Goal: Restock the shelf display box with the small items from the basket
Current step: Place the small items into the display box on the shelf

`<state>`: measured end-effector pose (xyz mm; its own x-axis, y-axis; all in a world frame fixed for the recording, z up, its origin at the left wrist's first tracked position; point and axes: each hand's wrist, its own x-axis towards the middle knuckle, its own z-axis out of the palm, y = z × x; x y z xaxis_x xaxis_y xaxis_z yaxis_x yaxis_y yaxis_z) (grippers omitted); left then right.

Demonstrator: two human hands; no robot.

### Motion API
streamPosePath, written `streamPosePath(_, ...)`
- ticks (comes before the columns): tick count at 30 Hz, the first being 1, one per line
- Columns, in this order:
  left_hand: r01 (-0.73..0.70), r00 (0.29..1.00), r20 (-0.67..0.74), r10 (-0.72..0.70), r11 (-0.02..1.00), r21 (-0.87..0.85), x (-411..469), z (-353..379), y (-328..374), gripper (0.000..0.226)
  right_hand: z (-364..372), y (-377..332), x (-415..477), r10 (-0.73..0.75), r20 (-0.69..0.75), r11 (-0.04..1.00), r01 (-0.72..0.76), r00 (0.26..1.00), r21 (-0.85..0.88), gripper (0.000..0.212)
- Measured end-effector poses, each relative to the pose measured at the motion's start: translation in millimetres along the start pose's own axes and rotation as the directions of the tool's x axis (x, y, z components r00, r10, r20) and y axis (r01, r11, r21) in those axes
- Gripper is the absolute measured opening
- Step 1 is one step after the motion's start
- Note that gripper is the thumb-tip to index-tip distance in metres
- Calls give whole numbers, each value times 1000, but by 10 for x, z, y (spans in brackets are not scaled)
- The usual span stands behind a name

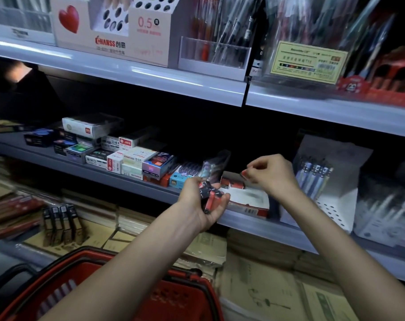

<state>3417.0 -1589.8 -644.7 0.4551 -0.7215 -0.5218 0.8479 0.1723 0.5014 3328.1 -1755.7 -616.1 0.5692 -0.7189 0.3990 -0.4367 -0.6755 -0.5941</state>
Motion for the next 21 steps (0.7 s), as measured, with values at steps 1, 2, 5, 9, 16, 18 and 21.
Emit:
streamPosePath(1, 6, 1000, 8, -6, 1000, -4, 4, -10, 11, 44, 44, 62, 56, -26, -23, 989, 23, 999, -144, 5)
streamPosePath(2, 14, 1000, 18, -14, 1000, -3, 12, -19, 20, 44, 101, 116, 104, -53, -33, 963, 42, 998, -266, 7)
streamPosePath(5, 19, 999, 31, -19, 1000, -5, 36, -40, 45, 45, 284, 168, 176, -85, 27, 830, 86, 996, -550, 12)
streamPosePath(9, 19, 1000, 25, -18, 1000, -24, 36, -40, 38, 43, 344, 147, 57, -29, 158, 755, 126, 987, -643, 16)
streamPosePath(16, 41, 996, 79, -42, 999, 12, -82, 19, -8, 41, -68, -358, -251, -91, 330, 981, 27, 940, 194, 17)
streamPosePath(18, 23, 994, 107, -29, 998, 51, -156, 56, -29, 41, -144, -526, -370, -169, 455, 962, 47, 874, 268, 18)
streamPosePath(21, 17, 993, 118, -28, 996, 93, -237, 77, -75, 44, -180, -579, -408, -296, 528, 946, 168, 796, 277, 21)
